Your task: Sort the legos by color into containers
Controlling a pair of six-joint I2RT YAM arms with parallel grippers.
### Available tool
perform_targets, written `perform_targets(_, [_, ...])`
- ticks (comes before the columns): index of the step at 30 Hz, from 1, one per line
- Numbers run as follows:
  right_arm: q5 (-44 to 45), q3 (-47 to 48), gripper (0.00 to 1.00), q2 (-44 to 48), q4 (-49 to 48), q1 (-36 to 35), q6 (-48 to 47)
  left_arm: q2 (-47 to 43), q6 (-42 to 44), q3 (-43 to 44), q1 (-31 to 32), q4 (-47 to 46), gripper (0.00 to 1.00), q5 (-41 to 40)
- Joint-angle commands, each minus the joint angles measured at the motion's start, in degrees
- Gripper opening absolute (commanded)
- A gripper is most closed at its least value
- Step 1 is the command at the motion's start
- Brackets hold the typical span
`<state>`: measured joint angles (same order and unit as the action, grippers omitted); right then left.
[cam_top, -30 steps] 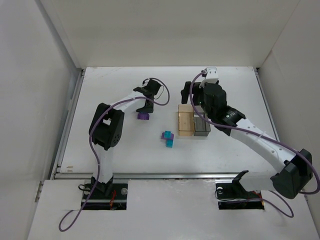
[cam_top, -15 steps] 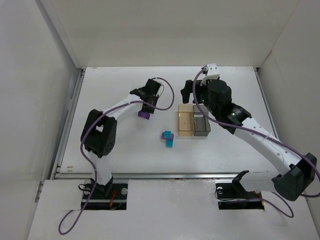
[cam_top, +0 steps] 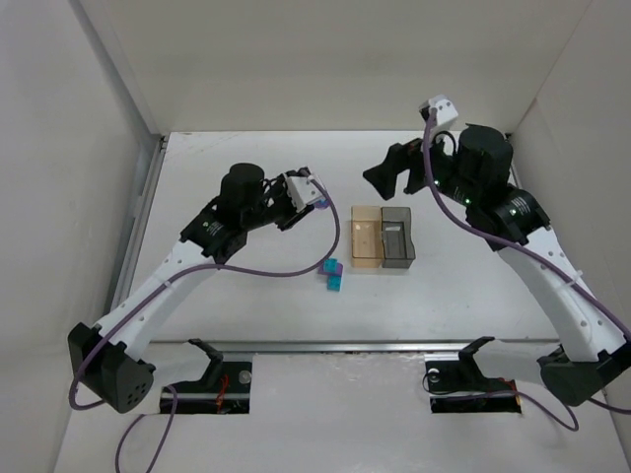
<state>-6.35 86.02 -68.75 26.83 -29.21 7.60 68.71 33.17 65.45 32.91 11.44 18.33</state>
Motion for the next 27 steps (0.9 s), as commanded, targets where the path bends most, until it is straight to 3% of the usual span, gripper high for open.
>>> perform_targets(1, [-21.3, -1.0, 1.00, -1.1, -1.9, 0.1, 1.6, -2.5, 6.7, -1.9, 0.4, -3.2, 0.00, 11.1])
perform_targets(3, [-28.6, -1.0, 1.00, -1.8, -2.5, 0.1, 2.8, -3.0, 5.1, -1.9, 1.6, -5.1, 0.00, 11.1])
perform_targets(8, [-28.0, -4.5, 1.00, -2.6, -8.4, -1.2, 9.1, -4.1, 6.5, -0.3, 3.9, -5.6, 0.00, 10.4])
perform_targets(10, [-32.1, -5.3, 0.98, -3.4, -10.8, -1.2, 11.1, -4.7, 7.6, -0.3, 5.1, -5.6, 0.00, 9.9])
perform_targets(21, [-28.2, -7.3, 0.88, -7.7, -11.2, -3.2, 13.1, -7.4, 7.6, -2.0, 7.6, -8.7, 0.00, 7.5])
perform_targets(23, [-29.4, -7.3, 0.80, -7.7, -10.6, -3.2, 13.1, -7.9, 7.6, -2.0, 7.6, -8.7, 0.00, 7.5])
perform_targets(26, [-31.4, -8.4, 0.56, -8.2, -13.2, -3.2, 13.7, -8.4, 7.6, -2.5, 7.6, -8.7, 0.00, 6.9])
perform_targets(27, [-31.4, -9.0, 0.39, -7.7, -13.2, -3.2, 13.7, -8.4, 7.6, -3.0, 7.6, -8.7, 0.00, 6.3])
